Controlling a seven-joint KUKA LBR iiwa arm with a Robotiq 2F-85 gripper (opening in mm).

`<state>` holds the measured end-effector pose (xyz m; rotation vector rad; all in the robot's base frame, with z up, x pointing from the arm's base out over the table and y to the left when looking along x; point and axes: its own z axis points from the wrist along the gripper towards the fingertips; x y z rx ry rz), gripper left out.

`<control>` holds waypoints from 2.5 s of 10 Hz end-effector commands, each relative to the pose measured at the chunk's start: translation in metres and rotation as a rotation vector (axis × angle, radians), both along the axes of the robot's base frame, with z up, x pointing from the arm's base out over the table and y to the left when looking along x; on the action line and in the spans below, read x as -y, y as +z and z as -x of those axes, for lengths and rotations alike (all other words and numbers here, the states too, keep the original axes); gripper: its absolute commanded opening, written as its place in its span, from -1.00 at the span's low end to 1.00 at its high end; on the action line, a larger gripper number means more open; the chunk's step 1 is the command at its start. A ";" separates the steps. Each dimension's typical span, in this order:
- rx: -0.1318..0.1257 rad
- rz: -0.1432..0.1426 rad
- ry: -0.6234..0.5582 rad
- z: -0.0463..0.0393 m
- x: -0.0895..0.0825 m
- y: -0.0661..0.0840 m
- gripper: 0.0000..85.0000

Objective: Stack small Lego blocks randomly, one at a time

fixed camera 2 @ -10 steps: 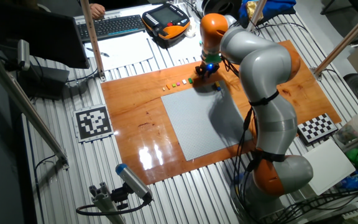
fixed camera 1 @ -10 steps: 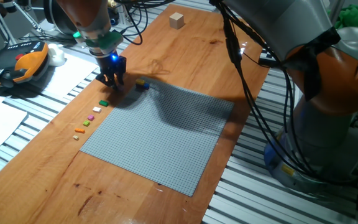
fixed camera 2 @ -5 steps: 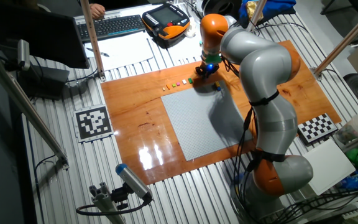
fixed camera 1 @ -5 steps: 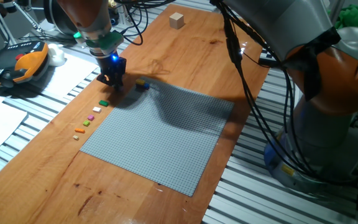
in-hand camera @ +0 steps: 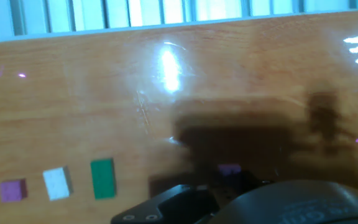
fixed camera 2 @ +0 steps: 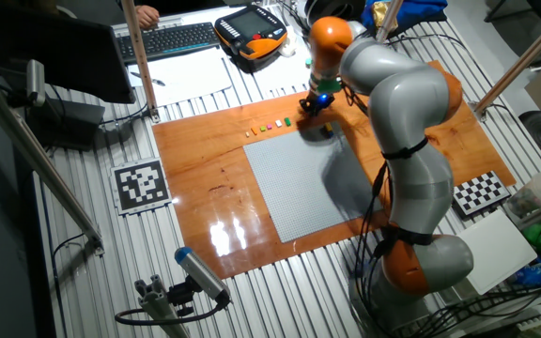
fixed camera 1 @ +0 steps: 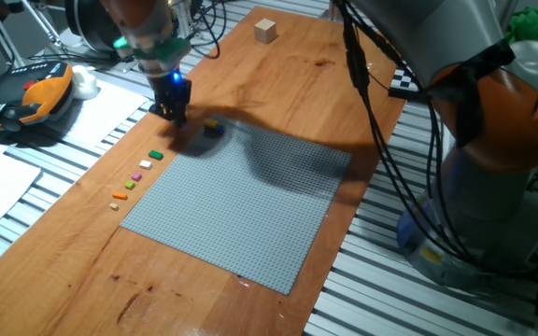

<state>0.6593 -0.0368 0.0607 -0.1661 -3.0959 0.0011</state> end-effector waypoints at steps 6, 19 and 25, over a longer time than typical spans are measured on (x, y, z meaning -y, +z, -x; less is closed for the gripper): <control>0.008 0.035 0.005 0.0279 0.019 0.030 -1.00; -0.012 0.063 0.090 0.0570 0.027 0.001 -1.00; -0.010 0.053 0.084 0.0577 0.029 -0.004 -1.00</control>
